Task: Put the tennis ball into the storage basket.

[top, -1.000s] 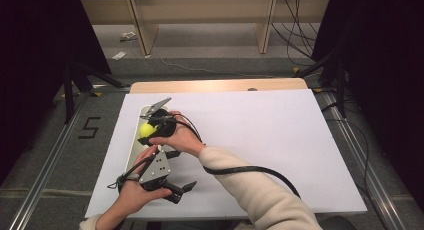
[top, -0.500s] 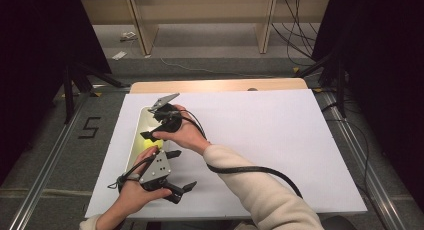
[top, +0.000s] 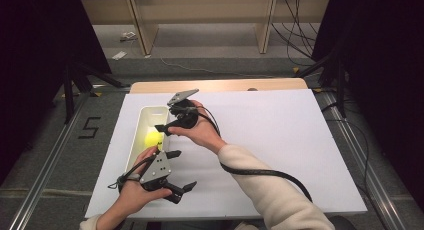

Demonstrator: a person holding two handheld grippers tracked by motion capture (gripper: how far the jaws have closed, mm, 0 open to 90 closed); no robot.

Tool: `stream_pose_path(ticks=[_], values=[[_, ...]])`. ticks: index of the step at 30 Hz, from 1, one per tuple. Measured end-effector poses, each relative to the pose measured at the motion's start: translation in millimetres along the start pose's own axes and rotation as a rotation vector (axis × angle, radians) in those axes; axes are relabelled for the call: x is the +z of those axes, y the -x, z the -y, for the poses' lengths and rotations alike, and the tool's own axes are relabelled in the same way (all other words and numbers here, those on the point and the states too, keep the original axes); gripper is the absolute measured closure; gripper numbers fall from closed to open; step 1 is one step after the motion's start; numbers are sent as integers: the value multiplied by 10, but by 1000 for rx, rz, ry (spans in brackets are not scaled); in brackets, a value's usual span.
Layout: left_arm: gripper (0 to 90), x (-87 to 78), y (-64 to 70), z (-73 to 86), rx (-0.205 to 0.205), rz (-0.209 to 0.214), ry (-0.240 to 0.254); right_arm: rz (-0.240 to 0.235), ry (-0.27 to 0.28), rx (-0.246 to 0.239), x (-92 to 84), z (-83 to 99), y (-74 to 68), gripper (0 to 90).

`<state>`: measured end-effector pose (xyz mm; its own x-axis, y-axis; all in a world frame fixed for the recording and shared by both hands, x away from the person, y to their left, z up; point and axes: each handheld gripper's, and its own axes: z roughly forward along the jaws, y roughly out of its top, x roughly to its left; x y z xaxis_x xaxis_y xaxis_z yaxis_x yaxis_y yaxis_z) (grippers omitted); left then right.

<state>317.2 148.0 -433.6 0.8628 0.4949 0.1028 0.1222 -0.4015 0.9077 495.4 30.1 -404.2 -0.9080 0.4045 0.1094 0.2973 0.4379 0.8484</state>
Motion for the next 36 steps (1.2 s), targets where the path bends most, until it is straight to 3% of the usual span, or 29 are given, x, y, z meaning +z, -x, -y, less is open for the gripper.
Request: stream_pose_path(ticks=[11, 36], values=[[0, -1, 1, 0, -2, -3, 1, 40, 30, 29, -389, 173, 141, 157], [0, 3, 3, 1, 0, -6, -2, 151, 31, 91, -1176, 755, 388, 156]])
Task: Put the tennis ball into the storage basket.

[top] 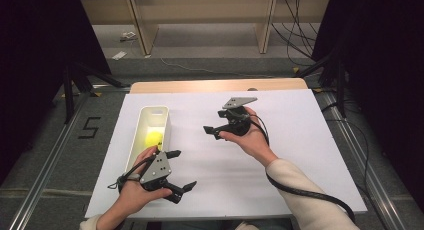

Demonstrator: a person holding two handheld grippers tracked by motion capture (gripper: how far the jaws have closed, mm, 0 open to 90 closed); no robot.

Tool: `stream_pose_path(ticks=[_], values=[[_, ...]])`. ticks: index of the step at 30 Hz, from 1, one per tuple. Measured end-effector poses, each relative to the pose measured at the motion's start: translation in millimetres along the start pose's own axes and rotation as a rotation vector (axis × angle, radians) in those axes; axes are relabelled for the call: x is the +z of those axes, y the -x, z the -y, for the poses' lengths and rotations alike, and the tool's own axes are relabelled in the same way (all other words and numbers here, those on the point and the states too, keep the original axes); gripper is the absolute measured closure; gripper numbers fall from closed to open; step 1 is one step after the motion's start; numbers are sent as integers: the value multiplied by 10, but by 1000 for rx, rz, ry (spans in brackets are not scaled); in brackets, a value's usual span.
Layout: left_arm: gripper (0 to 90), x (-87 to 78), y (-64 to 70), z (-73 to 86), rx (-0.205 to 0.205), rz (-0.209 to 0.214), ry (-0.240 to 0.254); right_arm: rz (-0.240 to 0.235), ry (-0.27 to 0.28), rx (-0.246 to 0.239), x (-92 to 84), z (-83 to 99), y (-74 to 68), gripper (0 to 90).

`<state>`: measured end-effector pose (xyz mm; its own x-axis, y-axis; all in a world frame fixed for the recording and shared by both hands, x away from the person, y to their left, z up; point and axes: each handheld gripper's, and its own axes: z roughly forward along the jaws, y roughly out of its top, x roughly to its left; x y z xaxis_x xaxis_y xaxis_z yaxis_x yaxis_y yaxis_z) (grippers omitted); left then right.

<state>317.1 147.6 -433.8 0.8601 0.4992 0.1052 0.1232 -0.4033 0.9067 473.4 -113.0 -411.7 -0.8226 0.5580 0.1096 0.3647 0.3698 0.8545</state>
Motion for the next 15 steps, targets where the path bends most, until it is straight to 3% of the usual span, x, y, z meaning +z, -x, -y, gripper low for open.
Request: stream_pose_path(ticks=[15], values=[[0, 0, -1, 0, -1, -1, -2, 56, 23, 46, -382, 243, 138, 156]])
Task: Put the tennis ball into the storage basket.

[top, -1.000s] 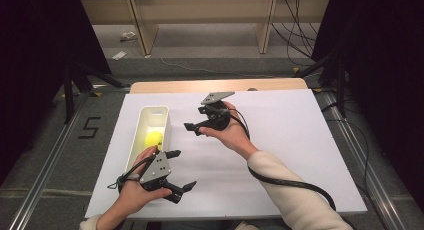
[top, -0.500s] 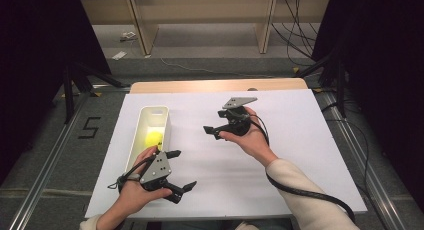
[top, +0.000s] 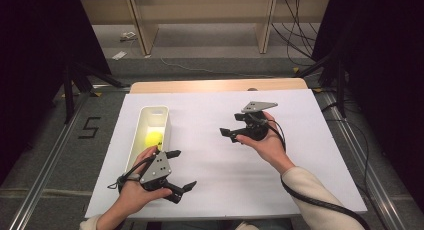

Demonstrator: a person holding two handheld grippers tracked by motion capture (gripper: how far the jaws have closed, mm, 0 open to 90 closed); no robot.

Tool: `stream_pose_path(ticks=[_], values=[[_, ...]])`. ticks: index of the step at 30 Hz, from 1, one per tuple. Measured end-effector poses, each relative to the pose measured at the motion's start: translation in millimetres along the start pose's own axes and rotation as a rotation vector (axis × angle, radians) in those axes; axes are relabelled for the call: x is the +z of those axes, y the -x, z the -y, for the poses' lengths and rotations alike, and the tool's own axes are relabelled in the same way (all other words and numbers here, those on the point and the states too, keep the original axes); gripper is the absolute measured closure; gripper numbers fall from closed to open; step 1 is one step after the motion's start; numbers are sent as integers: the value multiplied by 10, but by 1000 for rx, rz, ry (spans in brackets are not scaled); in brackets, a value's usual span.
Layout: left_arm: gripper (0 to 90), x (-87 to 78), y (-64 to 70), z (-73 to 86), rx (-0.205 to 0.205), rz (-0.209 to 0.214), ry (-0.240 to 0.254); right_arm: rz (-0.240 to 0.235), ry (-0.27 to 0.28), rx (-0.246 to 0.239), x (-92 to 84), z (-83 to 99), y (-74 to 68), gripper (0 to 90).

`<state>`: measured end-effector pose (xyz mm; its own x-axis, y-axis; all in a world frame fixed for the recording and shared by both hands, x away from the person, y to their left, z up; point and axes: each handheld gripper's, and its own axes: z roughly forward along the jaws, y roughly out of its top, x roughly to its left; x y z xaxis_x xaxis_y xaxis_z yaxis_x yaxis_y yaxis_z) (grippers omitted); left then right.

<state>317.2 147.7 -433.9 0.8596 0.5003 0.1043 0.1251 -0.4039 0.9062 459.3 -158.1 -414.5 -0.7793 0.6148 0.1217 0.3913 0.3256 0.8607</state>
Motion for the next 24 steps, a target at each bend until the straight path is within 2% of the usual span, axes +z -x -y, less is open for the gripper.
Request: stream_pose_path(ticks=[6, 24], values=[[0, 0, 3, -2, 0, -2, 1, 19, 22, 13, -137, 55, 42, 156], [0, -1, -1, -4, 0, -4, 1, 52, 30, 37, -555, 318, 86, 156]])
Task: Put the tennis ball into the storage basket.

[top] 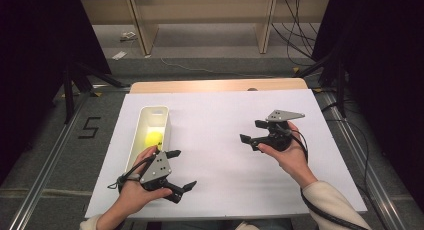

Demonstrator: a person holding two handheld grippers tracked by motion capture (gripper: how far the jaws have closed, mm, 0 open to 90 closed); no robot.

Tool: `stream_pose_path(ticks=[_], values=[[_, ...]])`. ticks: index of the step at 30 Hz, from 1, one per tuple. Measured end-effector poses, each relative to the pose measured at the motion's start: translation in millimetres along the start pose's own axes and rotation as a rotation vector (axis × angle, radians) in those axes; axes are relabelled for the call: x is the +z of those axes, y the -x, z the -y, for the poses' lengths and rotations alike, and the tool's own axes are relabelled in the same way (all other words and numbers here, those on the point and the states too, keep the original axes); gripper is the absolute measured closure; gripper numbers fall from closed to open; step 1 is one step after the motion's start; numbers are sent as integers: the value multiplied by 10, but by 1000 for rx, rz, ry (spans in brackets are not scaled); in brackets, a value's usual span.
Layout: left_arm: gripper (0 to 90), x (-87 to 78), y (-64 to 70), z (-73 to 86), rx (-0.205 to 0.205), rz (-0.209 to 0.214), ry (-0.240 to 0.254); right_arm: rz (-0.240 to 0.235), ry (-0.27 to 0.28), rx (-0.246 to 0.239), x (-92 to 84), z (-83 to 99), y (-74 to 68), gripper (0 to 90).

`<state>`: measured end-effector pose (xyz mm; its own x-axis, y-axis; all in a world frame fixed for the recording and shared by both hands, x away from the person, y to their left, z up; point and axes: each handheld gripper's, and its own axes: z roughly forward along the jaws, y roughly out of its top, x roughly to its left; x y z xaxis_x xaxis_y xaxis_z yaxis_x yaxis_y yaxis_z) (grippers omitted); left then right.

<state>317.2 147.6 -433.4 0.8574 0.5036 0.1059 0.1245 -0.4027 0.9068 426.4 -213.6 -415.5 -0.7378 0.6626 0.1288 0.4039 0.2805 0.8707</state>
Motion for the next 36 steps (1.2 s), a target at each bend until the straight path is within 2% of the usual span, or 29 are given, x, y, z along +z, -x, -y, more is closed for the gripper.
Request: stream_pose_path(ticks=[23, 36], values=[[0, 2, -5, 6, -5, -3, -2, 58, 21, 32, -531, 321, 54, 156], [0, 1, -9, 7, -8, -4, 0, 51, 24, 27, -597, 384, 19, 156]])
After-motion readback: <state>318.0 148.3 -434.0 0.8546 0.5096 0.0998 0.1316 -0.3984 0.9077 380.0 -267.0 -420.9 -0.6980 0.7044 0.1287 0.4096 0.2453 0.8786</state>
